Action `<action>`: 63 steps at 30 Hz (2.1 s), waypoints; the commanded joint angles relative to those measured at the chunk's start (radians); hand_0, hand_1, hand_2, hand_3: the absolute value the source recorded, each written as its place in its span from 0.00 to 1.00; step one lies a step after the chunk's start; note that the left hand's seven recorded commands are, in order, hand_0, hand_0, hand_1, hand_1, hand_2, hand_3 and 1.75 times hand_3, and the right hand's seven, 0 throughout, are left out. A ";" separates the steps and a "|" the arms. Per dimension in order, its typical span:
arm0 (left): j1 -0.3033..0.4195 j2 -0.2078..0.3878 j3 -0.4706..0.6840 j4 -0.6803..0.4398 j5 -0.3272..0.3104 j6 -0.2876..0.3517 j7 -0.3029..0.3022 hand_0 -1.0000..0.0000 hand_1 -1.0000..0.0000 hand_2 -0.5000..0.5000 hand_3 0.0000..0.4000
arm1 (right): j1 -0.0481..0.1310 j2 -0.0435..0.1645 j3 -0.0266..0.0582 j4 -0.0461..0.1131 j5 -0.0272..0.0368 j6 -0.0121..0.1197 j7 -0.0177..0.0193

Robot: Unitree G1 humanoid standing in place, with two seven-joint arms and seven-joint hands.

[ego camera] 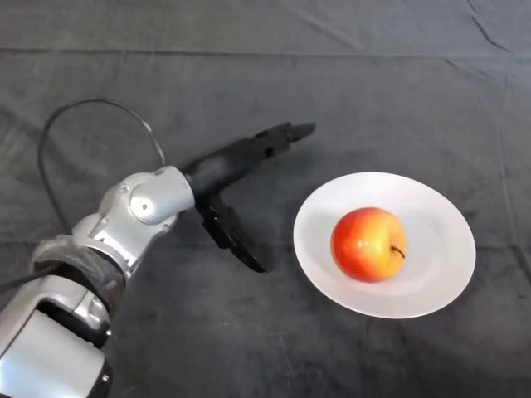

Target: Move the apple to the plate

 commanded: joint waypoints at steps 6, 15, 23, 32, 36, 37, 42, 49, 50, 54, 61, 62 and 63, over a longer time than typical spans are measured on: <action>0.085 0.099 0.096 0.023 -0.059 -0.050 0.001 1.00 0.97 0.51 0.03 | -0.001 -0.016 -0.0153 -0.001 -0.0001 -0.002 -0.0035; 0.150 0.150 0.205 0.031 -0.136 -0.065 -0.008 1.00 0.99 0.51 0.01 | -0.001 -0.016 -0.0152 -0.002 -0.0001 -0.002 -0.0038; 0.195 0.177 0.320 0.038 -0.226 -0.061 -0.013 1.00 1.00 0.50 0.00 | -0.001 -0.016 -0.0151 -0.003 -0.0001 -0.002 -0.0041; 0.227 0.211 0.443 0.043 -0.324 -0.034 -0.029 1.00 0.99 0.50 0.01 | 0.000 -0.016 -0.0150 -0.003 -0.0001 -0.002 -0.0043; 0.233 0.230 0.498 0.044 -0.366 -0.018 -0.036 1.00 0.98 0.51 0.02 | 0.000 -0.016 -0.0150 -0.003 -0.0001 -0.002 -0.0044; 0.236 0.233 0.513 0.045 -0.377 -0.014 -0.036 1.00 0.97 0.51 0.03 | 0.000 -0.016 -0.0150 -0.003 -0.0001 -0.002 -0.0044; 0.249 0.238 0.575 0.049 -0.424 0.003 -0.030 1.00 0.96 0.52 0.04 | 0.000 -0.016 -0.0151 -0.003 -0.0001 -0.002 -0.0044; 0.263 0.252 0.647 0.052 -0.474 0.030 -0.028 1.00 0.97 0.52 0.03 | -0.001 -0.016 -0.0151 -0.003 0.0000 -0.002 -0.0044; 0.265 0.255 0.657 0.052 -0.480 0.034 -0.027 1.00 0.96 0.52 0.04 | -0.001 -0.016 -0.0151 -0.003 0.0000 -0.002 -0.0044; 0.270 0.270 0.694 0.053 -0.502 0.049 -0.025 1.00 0.97 0.52 0.03 | -0.001 -0.016 -0.0152 -0.003 0.0001 -0.002 -0.0043; 0.278 0.277 0.746 0.055 -0.530 0.066 -0.008 1.00 0.97 0.51 0.03 | -0.001 -0.016 -0.0152 -0.002 0.0001 -0.002 -0.0042; 0.278 0.277 0.752 0.055 -0.533 0.068 -0.006 1.00 1.00 0.50 0.00 | -0.001 -0.016 -0.0153 -0.002 0.0001 -0.002 -0.0041; 0.280 0.278 0.759 0.055 -0.537 0.071 -0.005 1.00 1.00 0.50 0.00 | -0.001 -0.016 -0.0153 -0.002 0.0001 -0.002 -0.0041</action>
